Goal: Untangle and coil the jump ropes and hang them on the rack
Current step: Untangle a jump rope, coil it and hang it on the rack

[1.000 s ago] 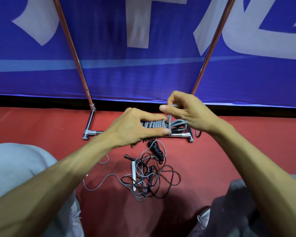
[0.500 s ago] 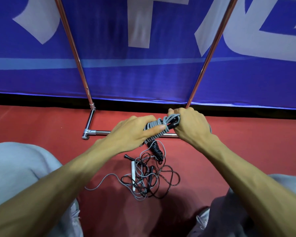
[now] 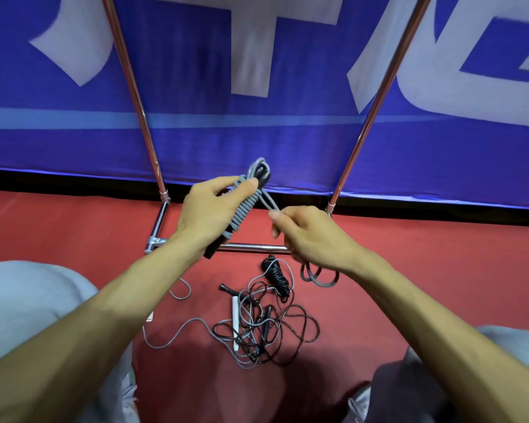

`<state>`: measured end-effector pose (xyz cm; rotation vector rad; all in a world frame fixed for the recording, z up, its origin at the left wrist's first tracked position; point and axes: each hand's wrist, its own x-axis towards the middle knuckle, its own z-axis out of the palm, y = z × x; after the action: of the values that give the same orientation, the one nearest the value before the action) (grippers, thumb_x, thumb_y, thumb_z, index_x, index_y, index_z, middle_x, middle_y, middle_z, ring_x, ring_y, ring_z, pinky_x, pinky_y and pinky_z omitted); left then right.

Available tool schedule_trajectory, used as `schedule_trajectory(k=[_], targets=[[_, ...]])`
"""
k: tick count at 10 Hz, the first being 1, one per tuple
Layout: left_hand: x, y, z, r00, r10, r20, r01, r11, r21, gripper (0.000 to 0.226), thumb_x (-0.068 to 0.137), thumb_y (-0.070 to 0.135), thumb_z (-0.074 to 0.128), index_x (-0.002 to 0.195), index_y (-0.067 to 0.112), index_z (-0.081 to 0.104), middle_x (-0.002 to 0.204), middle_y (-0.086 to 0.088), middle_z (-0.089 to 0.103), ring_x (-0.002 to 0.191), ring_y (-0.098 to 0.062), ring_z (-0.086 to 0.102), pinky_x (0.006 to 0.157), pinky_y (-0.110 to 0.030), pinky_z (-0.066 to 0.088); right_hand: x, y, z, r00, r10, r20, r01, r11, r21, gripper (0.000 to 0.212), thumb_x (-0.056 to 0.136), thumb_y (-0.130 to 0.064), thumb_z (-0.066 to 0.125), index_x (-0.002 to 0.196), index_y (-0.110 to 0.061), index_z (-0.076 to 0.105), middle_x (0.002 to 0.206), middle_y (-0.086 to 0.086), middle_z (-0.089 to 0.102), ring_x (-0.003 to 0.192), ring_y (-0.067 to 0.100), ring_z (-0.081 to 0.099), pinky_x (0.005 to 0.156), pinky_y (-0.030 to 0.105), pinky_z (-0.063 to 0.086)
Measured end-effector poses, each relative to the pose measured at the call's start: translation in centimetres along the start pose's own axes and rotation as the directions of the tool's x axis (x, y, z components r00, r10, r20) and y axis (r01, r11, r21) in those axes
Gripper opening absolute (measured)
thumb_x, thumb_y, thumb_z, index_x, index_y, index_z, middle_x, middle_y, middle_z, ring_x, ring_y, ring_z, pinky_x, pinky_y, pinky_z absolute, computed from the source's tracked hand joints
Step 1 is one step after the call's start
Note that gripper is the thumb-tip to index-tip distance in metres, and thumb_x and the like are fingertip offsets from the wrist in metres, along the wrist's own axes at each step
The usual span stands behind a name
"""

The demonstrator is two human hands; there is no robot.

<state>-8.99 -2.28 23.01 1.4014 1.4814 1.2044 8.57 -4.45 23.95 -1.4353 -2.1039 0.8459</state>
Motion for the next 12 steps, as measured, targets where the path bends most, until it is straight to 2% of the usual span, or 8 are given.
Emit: schedule_trajectory(k=[1, 3, 5, 7, 9, 10, 11, 12], targets=[[-0.5, -0.6, -0.2, 0.986, 0.162, 0.039, -0.155, 0.805, 0.573, 0.051, 0.080, 0.071, 0.056, 0.128, 0.056, 0.052, 0.112, 0.001, 0.072, 0.105, -0.025, 0.064, 0.078, -0.032, 0.046, -1.1, -0.3, -0.4, 0.992, -0.103, 0.078, 0.128, 0.849, -0.512, 0.032, 0.100, -0.040, 0.038, 0.076, -0.018, 0.044, 0.061, -0.003, 0.044, 0.060, 0.025, 0.043, 0.059, 0.033, 0.034], [-0.9, 0.2, 0.0, 0.899, 0.302, 0.318, -0.435, 0.521, 0.734, 0.043, 0.087, 0.068, 0.047, 0.125, 0.049, 0.053, 0.085, 0.000, 0.064, 0.089, -0.025, 0.061, 0.067, -0.030, 0.027, -2.3, -1.0, -2.8, 0.935, -0.311, 0.168, 0.334, 0.626, -0.705, 0.019, 0.099, -0.031, 0.040, 0.092, -0.018, 0.052, 0.087, 0.000, 0.056, 0.078, 0.029, 0.057, 0.059, 0.035, 0.036], [-1.5, 0.3, 0.2, 0.805, 0.173, 0.567, -0.584, 0.397, 0.708, 0.038, 0.086, 0.065, 0.051, 0.121, 0.050, 0.053, 0.075, 0.004, 0.050, 0.079, -0.020, 0.054, 0.062, -0.031, 0.030, -1.7, -0.3, -2.5, 0.866, -0.462, 0.191, 0.430, 0.493, -0.756, 0.023, 0.083, -0.035, 0.056, 0.073, -0.018, 0.068, 0.066, -0.004, 0.058, 0.054, 0.025, 0.056, 0.046, 0.027, 0.033], [-1.7, 0.9, -0.5, 0.748, 0.110, 0.655, -0.620, 0.471, 0.628, 0.042, 0.083, 0.062, 0.060, 0.124, 0.052, 0.058, 0.065, 0.014, 0.045, 0.058, 0.001, 0.043, 0.052, -0.011, 0.031, -1.1, 0.2, -2.7, 0.864, -0.504, 0.008, 0.385, 0.650, -0.656, 0.038, 0.071, -0.056, 0.062, 0.067, -0.019, 0.067, 0.064, -0.006, 0.057, 0.052, 0.020, 0.053, 0.040, 0.029, 0.037], [-2.0, 0.4, -0.5, 0.844, 0.170, 0.509, -0.509, 0.554, 0.659, 0.036, 0.074, 0.074, 0.062, 0.108, 0.067, 0.058, 0.059, 0.003, 0.051, 0.061, -0.015, 0.046, 0.052, -0.023, 0.028, -0.5, 1.2, -2.5, 0.905, -0.403, -0.136, 0.262, 0.779, -0.569, 0.049, 0.066, -0.068, 0.062, 0.067, -0.020, 0.069, 0.063, -0.007, 0.055, 0.053, 0.016, 0.043, 0.046, 0.027, 0.034], [-2.5, 1.2, -0.1, 0.856, 0.166, 0.490, -0.475, 0.629, 0.616, 0.036, 0.071, 0.074, 0.062, 0.104, 0.059, 0.065, 0.051, 0.005, 0.051, 0.053, -0.010, 0.046, 0.050, -0.019, 0.029, -0.1, 1.2, -2.6, 0.944, -0.304, -0.128, 0.224, 0.875, -0.428, 0.047, 0.075, -0.063, 0.059, 0.076, -0.017, 0.070, 0.068, -0.008, 0.057, 0.057, 0.010, 0.047, 0.051, 0.028, 0.039], [-1.8, 1.7, -1.1, 0.876, 0.163, 0.455, -0.409, 0.752, 0.518, 0.026, 0.065, 0.072, 0.063, 0.090, 0.066, 0.063, 0.055, 0.004, 0.057, 0.054, -0.012, 0.043, 0.054, -0.027, 0.034, -0.7, 0.6, -2.7, 0.965, -0.251, -0.079, 0.233, 0.955, -0.183, 0.026, 0.091, -0.026, 0.062, 0.081, -0.003, 0.067, 0.063, -0.010, 0.054, 0.054, -0.002, 0.053, 0.050, 0.009, 0.036], [-1.9, 1.8, -2.0, 0.873, 0.111, 0.475, -0.283, 0.908, 0.308, 0.022, 0.065, 0.063, 0.065, 0.085, 0.057, 0.072, 0.056, 0.006, 0.060, 0.051, -0.009, 0.040, 0.056, -0.029, 0.034, -1.1, 0.1, -2.4, 0.980, -0.192, -0.060, 0.189, 0.981, -0.049, 0.026, 0.096, -0.020, 0.054, 0.078, -0.004, 0.064, 0.049, -0.015, 0.051, 0.046, 0.001, 0.048, 0.046, 0.009, 0.034]])
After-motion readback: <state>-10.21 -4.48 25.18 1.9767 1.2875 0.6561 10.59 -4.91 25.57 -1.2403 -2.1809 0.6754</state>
